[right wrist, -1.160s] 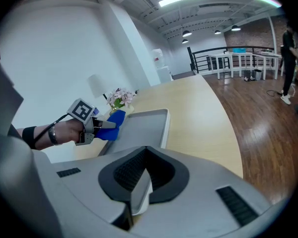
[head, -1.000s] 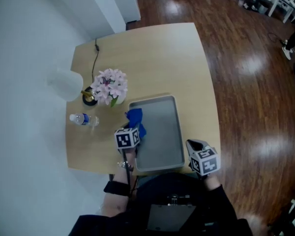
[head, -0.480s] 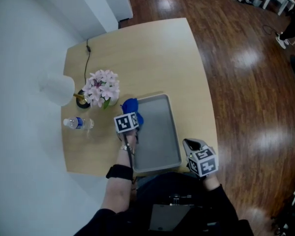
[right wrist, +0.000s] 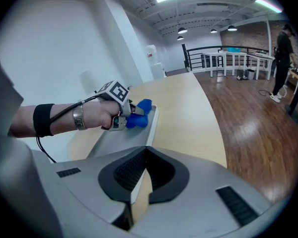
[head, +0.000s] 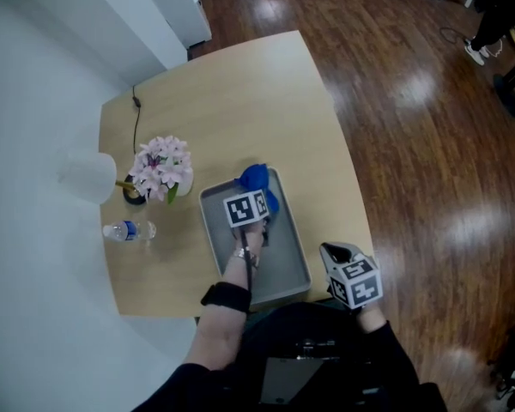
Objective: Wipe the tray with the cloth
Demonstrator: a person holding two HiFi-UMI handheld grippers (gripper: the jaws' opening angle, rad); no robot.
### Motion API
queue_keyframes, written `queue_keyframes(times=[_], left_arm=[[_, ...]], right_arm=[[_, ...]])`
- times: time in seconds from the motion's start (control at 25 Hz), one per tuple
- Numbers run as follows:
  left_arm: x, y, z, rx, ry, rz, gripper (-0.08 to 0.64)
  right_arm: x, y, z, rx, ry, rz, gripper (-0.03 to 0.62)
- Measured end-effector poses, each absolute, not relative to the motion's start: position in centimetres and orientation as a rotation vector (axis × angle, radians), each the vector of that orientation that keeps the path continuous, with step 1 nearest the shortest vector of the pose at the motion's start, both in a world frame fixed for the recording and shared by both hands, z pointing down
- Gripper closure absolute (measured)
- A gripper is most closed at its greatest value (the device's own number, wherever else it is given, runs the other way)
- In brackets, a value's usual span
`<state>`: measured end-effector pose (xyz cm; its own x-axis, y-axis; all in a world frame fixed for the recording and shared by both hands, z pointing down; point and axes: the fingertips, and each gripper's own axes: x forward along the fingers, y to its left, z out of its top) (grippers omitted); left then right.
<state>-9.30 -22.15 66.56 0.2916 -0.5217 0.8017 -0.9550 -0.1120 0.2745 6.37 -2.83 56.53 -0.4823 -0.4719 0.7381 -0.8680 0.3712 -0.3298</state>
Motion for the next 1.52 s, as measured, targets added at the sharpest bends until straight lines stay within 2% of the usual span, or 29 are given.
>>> queue_keyframes(times=[0.4,0.52,0.68,0.8,0.92,1.24,1.52], left_arm=[[-4.4,-21.0,65.7,1.830,-1.176,0.548,0.437],[-8.0,-20.1,64.2,1.846,-1.250,0.566,0.437],[-16.4,-17.4,62.5,1.824,-1.405,0.682,0.437],[-21.9,-14.9,63.1,1.761,-1.471,0.783,0.437],[-24.1,-13.3,64.8,1.724,-1.465,0.869,0.437],[-22.4,-12.3,67.4,1.682,-1.445,0.969,0.439],[-18.1,-13.0,66.8,1.684,-1.475,0.798,0.437]], right_arm=[[7.6,-1.6,56.1,1.195,-2.110,0.991,0.588],[7.0,-1.6,55.9,1.179,-2.127,0.981,0.588],[6.3,-1.7,55.9,1.158,-2.152,0.964,0.588],[6.0,-1.8,55.9,1.143,-2.163,0.969,0.588],[5.6,-1.8,56.0,1.131,-2.167,0.973,0.588],[5.6,-1.2,55.7,1.137,-2.180,0.949,0.588],[8.1,-0.6,55.2,1.232,-2.161,0.972,0.588]])
